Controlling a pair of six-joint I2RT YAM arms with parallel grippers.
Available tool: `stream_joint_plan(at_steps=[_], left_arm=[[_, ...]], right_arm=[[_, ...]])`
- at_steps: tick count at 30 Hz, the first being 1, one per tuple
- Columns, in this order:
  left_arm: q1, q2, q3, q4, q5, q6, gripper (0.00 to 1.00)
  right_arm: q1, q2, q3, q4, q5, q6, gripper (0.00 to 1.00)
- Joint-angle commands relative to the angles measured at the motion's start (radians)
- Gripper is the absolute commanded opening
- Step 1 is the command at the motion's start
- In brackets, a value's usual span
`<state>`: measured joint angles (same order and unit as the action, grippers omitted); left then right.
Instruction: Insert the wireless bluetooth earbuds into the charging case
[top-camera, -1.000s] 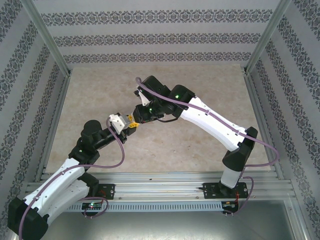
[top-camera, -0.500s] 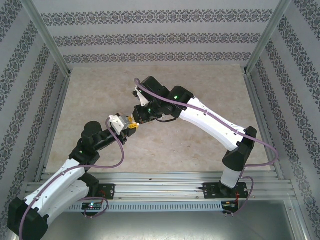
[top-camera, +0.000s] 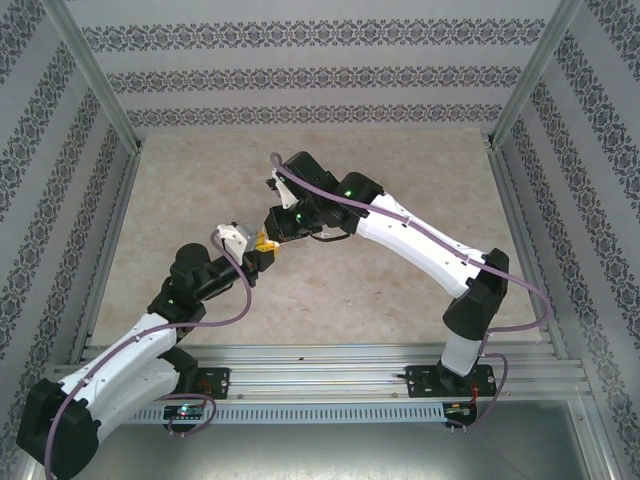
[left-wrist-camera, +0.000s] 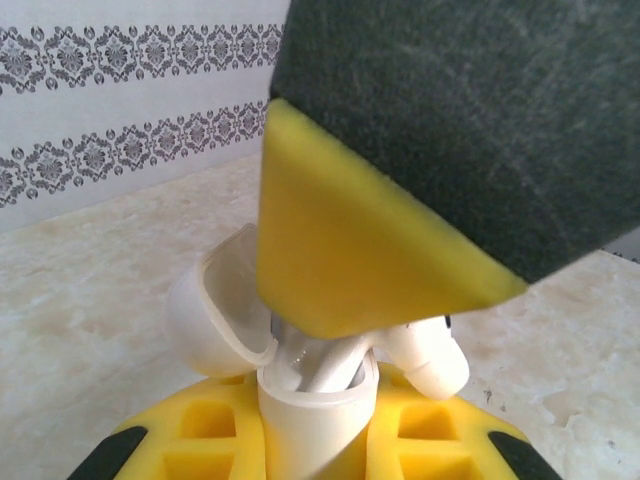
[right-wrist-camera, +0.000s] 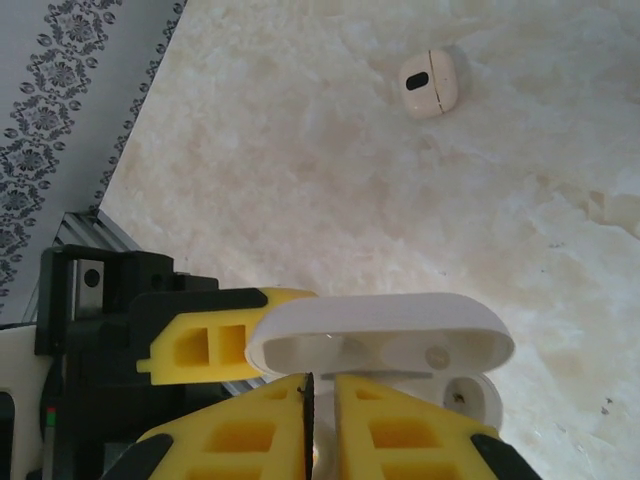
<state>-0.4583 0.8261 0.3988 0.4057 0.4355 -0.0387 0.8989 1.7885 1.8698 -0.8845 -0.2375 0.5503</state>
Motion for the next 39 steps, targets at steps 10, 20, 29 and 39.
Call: stream_joint_plan(at_steps=[10,20,29,39], left_arm=[[-0.012,0.010,-0.018,0.121,-0.011,-0.050,0.00],[-0.012,0.006,-0.041,0.153,-0.010,-0.061,0.00],[-0.011,0.005,-0.045,0.140,-0.027,-0.051,0.00],[-0.010,-0.027,-0.026,0.024,-0.053,0.008,0.00]], right_arm=[[-0.011,0.086,0.066,-0.018,-0.042,-0.052,0.22],[-0.028,0.047,0.081,0.010,-0.025,-0.053,0.30],[-0.063,-0.043,-0.005,0.080,-0.029,-0.006,0.33],[-0.267,-0.284,-0.384,0.124,0.015,0.065,0.38]])
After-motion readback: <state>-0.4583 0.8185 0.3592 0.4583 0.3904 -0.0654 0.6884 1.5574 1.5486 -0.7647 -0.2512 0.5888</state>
